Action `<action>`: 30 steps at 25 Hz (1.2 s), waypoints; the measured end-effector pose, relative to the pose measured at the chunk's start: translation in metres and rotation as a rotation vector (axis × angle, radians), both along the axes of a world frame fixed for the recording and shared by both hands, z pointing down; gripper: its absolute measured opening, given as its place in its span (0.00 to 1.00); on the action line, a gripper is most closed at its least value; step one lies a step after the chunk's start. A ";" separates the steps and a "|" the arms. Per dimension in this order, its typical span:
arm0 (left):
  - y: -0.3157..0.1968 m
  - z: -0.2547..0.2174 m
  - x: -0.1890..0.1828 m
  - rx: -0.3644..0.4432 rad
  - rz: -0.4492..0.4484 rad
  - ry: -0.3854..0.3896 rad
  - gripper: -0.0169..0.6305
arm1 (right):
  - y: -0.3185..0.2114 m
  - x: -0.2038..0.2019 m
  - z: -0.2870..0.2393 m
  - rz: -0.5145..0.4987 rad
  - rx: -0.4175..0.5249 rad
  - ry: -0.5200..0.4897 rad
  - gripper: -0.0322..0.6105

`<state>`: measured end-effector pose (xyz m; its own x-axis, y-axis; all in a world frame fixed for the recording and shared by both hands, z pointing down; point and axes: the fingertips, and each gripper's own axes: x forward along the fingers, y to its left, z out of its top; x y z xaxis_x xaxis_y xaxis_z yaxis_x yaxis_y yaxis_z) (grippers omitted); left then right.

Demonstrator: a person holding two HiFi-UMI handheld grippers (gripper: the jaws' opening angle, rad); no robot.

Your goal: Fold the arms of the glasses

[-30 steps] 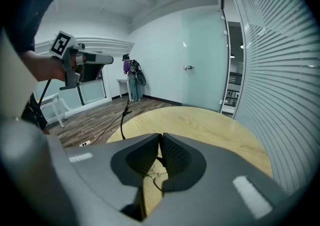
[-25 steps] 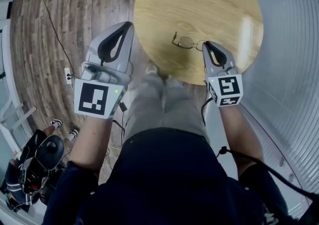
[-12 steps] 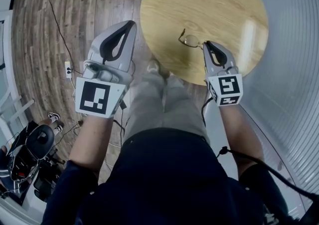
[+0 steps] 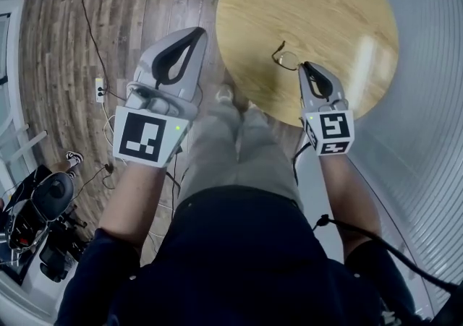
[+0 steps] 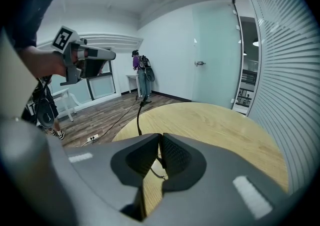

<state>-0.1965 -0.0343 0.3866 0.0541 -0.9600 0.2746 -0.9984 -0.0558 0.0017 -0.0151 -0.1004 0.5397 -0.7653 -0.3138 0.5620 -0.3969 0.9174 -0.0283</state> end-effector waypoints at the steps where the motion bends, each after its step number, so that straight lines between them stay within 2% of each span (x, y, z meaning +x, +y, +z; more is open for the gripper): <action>1: 0.001 -0.001 -0.003 -0.001 -0.002 0.002 0.03 | 0.001 -0.003 0.000 -0.002 -0.001 0.004 0.10; 14: 0.004 0.007 -0.025 -0.013 -0.023 0.016 0.03 | -0.001 -0.019 0.014 0.000 -0.031 0.032 0.10; 30: 0.010 0.020 -0.031 -0.026 -0.047 0.033 0.03 | 0.005 -0.026 0.045 -0.037 -0.042 0.080 0.10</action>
